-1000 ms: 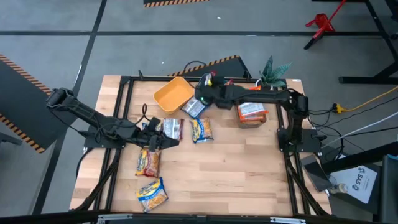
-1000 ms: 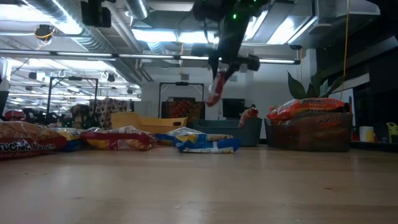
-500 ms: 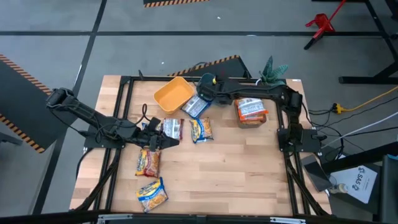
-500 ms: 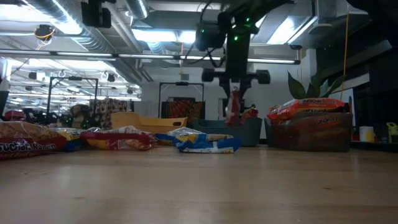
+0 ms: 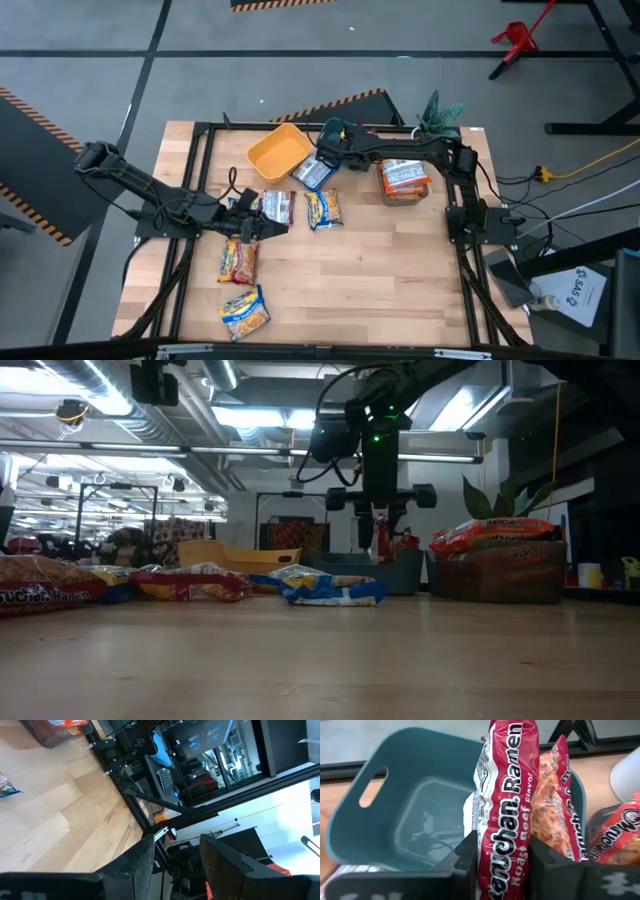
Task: Sort Maruchan noodles
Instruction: Put the bottom right red noodle pack into the blue bin, then put the top red noodle pack into the blue bin
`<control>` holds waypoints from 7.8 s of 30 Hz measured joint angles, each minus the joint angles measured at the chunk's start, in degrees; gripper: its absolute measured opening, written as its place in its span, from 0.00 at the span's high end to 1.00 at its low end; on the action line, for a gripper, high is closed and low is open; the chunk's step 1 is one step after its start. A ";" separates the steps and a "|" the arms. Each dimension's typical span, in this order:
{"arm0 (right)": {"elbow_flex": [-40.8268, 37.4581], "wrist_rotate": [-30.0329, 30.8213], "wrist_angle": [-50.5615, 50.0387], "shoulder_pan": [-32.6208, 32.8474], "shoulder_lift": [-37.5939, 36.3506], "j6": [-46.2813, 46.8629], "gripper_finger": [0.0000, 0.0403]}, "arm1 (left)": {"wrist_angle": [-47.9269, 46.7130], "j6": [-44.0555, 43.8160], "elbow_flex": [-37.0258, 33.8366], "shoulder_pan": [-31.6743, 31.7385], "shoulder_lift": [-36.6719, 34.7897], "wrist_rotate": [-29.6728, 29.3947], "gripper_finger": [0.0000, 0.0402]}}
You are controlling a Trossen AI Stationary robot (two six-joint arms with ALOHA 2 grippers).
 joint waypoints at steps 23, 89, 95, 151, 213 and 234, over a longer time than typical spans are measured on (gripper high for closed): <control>0.54 -5.22 -2.70 -2.66 -2.67 -12.92 0.26 | -19.27 2.07 0.04 0.00 -0.02 -1.06 0.62; 1.63 -27.14 32.26 20.67 4.14 -5.08 0.29 | -24.35 -1.60 -17.29 25.18 10.78 9.08 0.82; 1.64 -28.43 34.34 19.85 4.14 -5.05 0.29 | -24.48 -4.37 -17.29 25.18 10.78 9.08 0.82; 1.77 -41.16 53.14 13.67 15.78 0.77 0.81 | -35.51 -4.36 -14.07 26.69 8.25 10.39 0.83; 1.62 -24.58 13.23 -8.08 -2.57 -4.72 0.92 | -58.34 17.99 19.41 31.93 -14.75 6.19 0.83; 1.64 -19.78 -1.23 -7.98 -7.58 -15.78 0.36 | -66.80 18.24 19.40 31.74 -13.35 6.62 0.83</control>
